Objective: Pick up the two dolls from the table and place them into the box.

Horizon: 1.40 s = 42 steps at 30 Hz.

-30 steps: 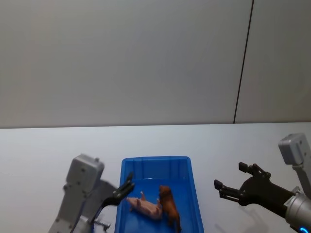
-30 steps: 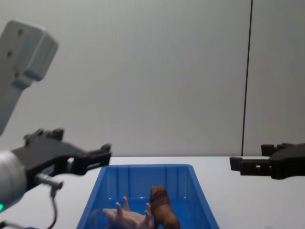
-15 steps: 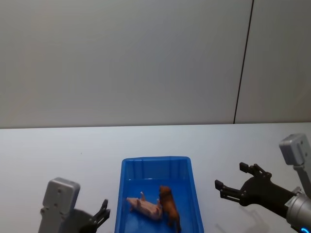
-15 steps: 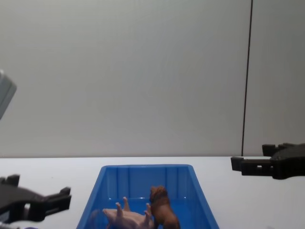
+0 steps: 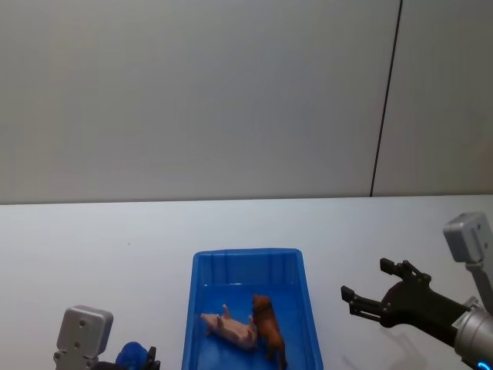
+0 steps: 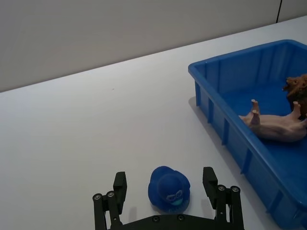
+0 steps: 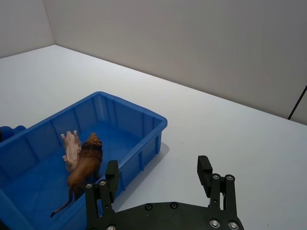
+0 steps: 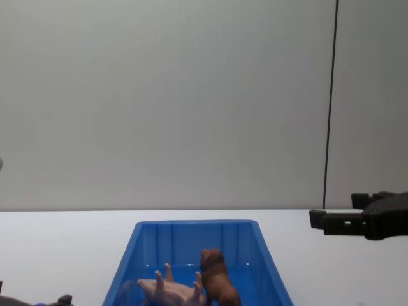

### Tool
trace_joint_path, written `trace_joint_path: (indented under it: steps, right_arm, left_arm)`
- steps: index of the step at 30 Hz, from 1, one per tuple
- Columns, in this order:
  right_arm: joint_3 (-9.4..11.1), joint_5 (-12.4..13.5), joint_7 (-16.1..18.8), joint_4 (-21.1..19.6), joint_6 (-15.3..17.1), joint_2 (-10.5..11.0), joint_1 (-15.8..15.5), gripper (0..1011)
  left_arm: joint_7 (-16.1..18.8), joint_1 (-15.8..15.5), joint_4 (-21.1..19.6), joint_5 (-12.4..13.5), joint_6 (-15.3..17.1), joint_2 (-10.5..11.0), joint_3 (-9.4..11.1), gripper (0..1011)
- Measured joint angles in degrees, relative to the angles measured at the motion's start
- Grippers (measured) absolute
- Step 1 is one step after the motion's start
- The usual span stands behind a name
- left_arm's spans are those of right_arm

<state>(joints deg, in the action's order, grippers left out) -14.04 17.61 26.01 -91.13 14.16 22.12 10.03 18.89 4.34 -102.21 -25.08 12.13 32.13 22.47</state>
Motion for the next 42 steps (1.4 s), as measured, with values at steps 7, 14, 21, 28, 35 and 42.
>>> trace_joint_path:
  steps: [7, 14, 21, 28, 35, 42]
  right_arm:
    - [0.0, 0.0, 0.0, 0.0, 0.0, 0.0, 0.0, 1001]
    - [0.0, 0.0, 0.0, 0.0, 0.0, 0.0, 0.0, 1001]
    - [0.0, 0.0, 0.0, 0.0, 0.0, 0.0, 0.0, 1001]
    - [0.0, 0.0, 0.0, 0.0, 0.0, 0.0, 0.0, 1001]
    - [0.0, 0.0, 0.0, 0.0, 0.0, 0.0, 0.0, 1001]
    - [0.0, 0.0, 0.0, 0.0, 0.0, 0.0, 0.0, 1001]
  left_arm:
    - [-0.5, 0.0, 1.5, -0.5, 0.5, -0.6, -0.2, 1001]
    - [-2.3, -0.8, 3.4, -0.2, 0.6, -1.6, -0.4, 1001]
    - [-5.4, -2.5, 5.9, 1.1, 0.3, -2.8, -0.6, 944]
    - [-7.9, -3.9, 7.8, 2.2, 1.1, -3.8, -0.8, 757]
    - [-9.6, -5.1, 9.1, 3.2, 2.7, -4.6, -1.1, 516]
    - [-10.4, -5.7, 9.2, 4.2, 3.8, -4.8, -1.4, 416]
